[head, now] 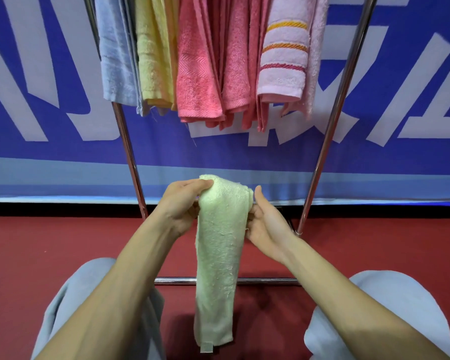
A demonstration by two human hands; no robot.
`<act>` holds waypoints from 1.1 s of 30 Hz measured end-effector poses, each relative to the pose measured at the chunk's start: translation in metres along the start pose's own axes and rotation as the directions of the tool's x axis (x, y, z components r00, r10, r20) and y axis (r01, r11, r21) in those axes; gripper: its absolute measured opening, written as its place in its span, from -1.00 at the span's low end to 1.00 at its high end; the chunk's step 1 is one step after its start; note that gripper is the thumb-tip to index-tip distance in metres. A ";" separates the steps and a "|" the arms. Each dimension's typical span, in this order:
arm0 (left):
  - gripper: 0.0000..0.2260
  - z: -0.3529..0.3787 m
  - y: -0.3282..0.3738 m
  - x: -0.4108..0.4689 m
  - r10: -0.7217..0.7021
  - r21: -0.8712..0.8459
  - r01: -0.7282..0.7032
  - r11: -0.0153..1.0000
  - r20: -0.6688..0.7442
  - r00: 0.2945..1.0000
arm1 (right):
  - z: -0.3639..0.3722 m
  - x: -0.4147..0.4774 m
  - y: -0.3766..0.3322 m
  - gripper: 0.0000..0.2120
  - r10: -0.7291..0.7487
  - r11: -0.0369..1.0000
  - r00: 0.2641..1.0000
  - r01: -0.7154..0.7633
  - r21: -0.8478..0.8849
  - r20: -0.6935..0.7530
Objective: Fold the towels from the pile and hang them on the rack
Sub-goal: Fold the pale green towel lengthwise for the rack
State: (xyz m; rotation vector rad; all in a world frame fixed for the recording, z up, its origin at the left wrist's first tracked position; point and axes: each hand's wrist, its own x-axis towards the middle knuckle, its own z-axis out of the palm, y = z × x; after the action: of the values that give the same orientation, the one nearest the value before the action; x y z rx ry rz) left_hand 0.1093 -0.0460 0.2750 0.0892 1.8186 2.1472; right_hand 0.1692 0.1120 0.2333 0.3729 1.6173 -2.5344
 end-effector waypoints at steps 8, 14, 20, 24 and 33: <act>-0.89 -0.004 0.001 0.000 0.095 0.139 -0.084 0.987 -0.076 0.993 | -0.005 -0.006 -0.005 -0.63 -0.057 0.995 0.990 0.066 -0.073 0.130; -0.76 -0.005 -0.006 0.006 0.131 0.173 -0.102 0.980 -0.169 0.977 | -0.006 -0.009 -0.009 -0.76 -0.075 0.944 0.997 0.083 -0.320 0.035; -0.91 0.006 -0.018 0.009 0.100 0.099 -0.076 0.992 -0.276 0.956 | -0.008 -0.007 -0.012 -0.63 -0.580 0.314 0.814 0.229 -0.922 0.004; -0.85 0.015 -0.025 0.007 0.049 0.103 -0.034 0.994 -0.149 0.988 | -0.013 0.000 -0.016 -0.72 -0.624 0.294 0.781 0.232 -0.927 -0.002; -0.69 0.027 -0.044 0.000 -0.131 0.210 0.075 0.975 0.268 0.954 | -0.019 -0.009 -0.035 -0.87 -0.469 0.831 0.863 0.360 -0.423 -0.188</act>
State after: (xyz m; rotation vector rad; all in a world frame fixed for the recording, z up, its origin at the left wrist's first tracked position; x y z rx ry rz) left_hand 0.1255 -0.0141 0.2374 0.3206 1.8179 1.7749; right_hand 0.1732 0.1437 0.2585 0.3872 2.4930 -2.4396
